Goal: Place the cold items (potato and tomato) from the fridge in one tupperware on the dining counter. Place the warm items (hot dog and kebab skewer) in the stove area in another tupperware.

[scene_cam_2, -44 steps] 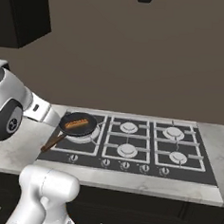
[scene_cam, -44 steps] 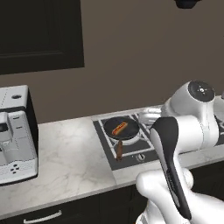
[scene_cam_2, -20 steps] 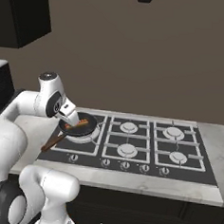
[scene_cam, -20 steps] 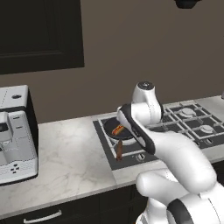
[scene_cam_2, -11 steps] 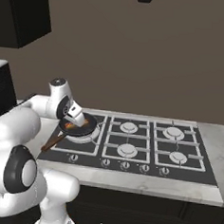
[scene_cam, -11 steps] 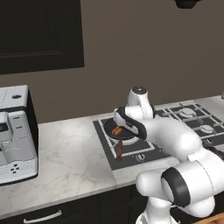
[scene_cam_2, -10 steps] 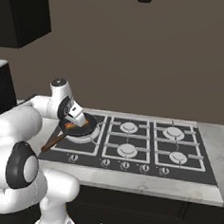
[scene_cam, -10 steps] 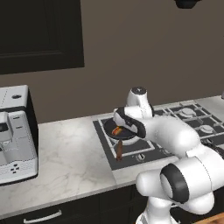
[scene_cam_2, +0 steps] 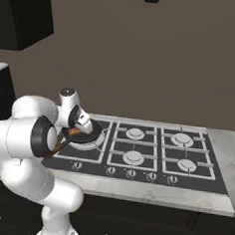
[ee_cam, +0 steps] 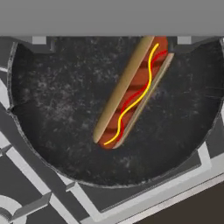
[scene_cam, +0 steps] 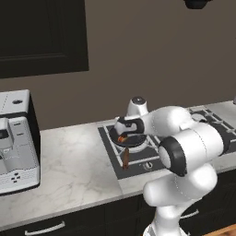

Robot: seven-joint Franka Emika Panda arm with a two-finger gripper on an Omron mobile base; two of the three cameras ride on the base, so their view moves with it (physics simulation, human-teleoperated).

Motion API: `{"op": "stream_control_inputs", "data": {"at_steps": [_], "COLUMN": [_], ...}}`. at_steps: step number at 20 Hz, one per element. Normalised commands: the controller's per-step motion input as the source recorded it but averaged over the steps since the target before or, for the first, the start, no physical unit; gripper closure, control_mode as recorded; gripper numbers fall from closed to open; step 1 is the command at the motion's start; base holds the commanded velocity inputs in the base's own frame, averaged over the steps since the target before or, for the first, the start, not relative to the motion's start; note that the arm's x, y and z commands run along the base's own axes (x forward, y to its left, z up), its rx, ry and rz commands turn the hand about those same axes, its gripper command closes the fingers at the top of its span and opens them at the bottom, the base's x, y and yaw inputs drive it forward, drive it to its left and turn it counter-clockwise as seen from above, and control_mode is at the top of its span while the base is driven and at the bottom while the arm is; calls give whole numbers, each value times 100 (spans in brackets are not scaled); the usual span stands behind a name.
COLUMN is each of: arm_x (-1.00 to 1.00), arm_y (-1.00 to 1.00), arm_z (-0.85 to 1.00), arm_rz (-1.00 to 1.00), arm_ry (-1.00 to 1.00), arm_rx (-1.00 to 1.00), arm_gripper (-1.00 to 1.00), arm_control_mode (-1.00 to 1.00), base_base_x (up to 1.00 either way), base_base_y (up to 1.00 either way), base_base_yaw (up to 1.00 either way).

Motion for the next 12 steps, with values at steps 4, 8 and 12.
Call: {"op": "stream_control_inputs", "data": {"at_steps": [4, 8, 12], "arm_x": [46, 18, 17], "arm_y": [7, 3, 4], "arm_z": [-35, -35, -38], "arm_rz": [0, 0, 0], "arm_ry": [0, 0, 0], "arm_rx": [0, 0, 0], "arm_gripper": [-100, -100, -100], "arm_control_mode": [-100, -100, -100], "base_base_x": [0, 0, 0], "base_base_y": [0, 0, 0], "base_base_yaw": [0, 0, 0]}}
